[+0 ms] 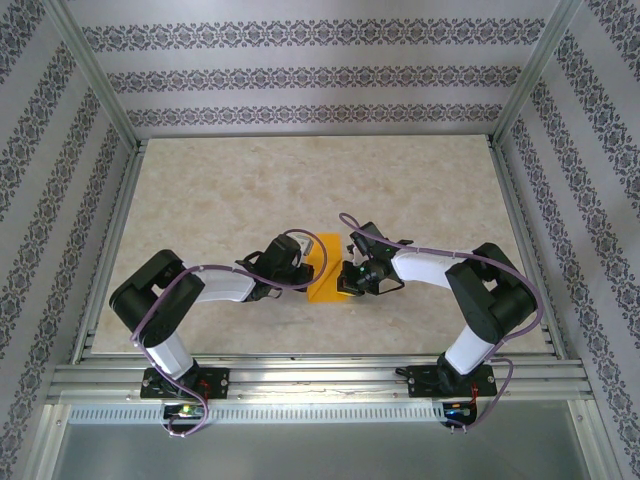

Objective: Fold a paper plane with a square sheet of paper (pick it up from the middle)
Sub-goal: Fold the triangle a second time at the center of the table.

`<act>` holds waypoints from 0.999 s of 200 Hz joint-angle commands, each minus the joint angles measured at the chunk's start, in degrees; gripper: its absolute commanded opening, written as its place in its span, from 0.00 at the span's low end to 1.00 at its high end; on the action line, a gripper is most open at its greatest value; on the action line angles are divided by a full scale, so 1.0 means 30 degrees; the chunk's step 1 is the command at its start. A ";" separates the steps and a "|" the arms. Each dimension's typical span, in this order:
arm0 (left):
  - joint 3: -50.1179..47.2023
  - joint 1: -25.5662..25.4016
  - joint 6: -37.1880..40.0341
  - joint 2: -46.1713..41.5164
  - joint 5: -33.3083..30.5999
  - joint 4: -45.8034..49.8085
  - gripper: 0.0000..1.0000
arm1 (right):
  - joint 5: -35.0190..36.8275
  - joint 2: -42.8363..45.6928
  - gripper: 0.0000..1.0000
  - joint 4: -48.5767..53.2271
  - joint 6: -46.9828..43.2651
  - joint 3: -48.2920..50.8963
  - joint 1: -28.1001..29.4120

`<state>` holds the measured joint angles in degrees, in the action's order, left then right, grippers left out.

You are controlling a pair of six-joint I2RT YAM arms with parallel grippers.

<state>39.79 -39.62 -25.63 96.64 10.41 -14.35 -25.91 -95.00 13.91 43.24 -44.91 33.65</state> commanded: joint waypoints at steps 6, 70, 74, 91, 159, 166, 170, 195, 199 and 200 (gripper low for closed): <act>0.0411 0.0197 0.0718 0.0102 -0.0308 -0.0164 0.02 | 0.0932 -0.0238 0.00 0.0980 -0.0173 0.0071 0.0165; 0.0712 0.0197 0.0347 0.0229 -0.0352 -0.0533 0.02 | 0.0889 -0.0208 0.00 0.1017 -0.0206 0.0027 0.0104; 0.0775 0.0197 0.0340 0.0287 -0.0330 -0.0497 0.02 | 0.0876 -0.0208 0.00 0.0995 -0.0233 0.0027 0.0113; 0.0892 0.0197 0.0182 0.0466 -0.0342 -0.0200 0.02 | 0.0844 -0.0179 0.00 0.1038 -0.0293 0.0029 0.0092; 0.0722 0.0197 -0.0266 0.0625 -0.0443 0.0205 0.02 | 0.0841 -0.0091 0.00 0.1065 -0.0319 0.0086 -0.0026; 0.0689 0.0197 -0.0301 0.0614 -0.0510 0.0214 0.02 | 0.0844 -0.0091 0.00 0.1073 -0.0323 0.0086 -0.0042; 0.0642 0.0197 -0.0323 0.0600 -0.0516 0.0149 0.02 | 0.0822 -0.0091 0.00 0.1103 -0.0327 0.0086 -0.0048; 0.0442 0.0197 -0.0434 0.0512 -0.0654 0.0265 0.02 | 0.0815 -0.0061 0.00 0.1132 -0.0352 0.0113 -0.0084; 0.0368 0.0197 -0.0507 0.0484 -0.0641 0.0154 0.02 | 0.0815 -0.0036 0.00 0.1134 -0.0352 0.0115 -0.0083; 0.0349 0.0197 -0.0509 0.0468 -0.0635 0.0110 0.02 | 0.0815 -0.0034 0.01 0.1134 -0.0352 0.0115 -0.0083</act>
<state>41.39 -39.62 -25.98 97.84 9.76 -14.33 -25.91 -94.98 13.93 43.20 -44.91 33.61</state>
